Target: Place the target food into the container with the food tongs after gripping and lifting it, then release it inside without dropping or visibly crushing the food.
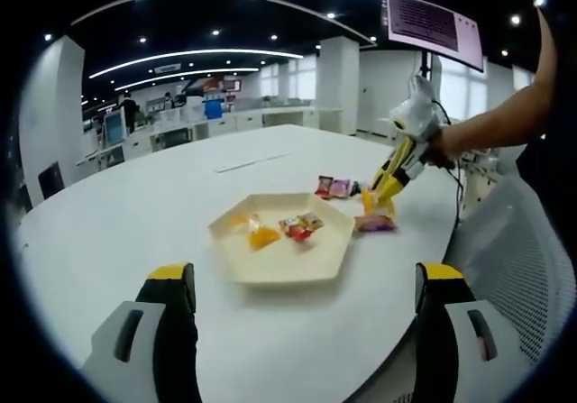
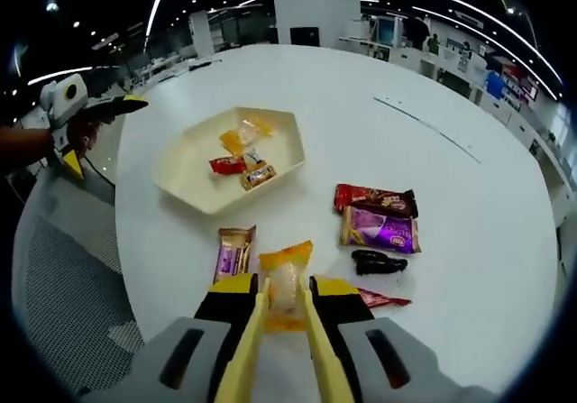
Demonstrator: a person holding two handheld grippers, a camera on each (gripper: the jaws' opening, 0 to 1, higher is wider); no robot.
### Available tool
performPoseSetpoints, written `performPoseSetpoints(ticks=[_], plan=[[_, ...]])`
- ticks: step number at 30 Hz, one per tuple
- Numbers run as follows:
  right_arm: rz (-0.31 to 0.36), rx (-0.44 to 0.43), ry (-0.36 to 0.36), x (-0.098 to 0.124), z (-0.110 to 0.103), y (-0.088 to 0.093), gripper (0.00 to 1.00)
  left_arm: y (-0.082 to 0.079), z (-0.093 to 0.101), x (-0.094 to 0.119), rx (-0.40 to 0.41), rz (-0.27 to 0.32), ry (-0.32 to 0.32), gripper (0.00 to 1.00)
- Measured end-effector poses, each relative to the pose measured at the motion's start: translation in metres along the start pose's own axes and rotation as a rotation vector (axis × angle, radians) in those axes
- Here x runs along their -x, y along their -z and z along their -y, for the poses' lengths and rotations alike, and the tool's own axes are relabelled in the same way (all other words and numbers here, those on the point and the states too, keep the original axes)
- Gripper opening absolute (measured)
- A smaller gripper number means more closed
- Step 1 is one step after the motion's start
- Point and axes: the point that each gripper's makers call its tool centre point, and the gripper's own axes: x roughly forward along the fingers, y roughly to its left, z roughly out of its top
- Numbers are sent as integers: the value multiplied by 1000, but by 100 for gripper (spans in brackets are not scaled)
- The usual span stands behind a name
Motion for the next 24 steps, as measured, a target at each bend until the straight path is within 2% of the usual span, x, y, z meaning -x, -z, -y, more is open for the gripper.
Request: performPoseSetpoints(ticks=[13,24], plan=[[-1,20,22,14,13,-14,23,-4,-1,1,13,23,-1,99],[8,28,37,33,30,-40,23,-5,0,1,9,29,7,99]])
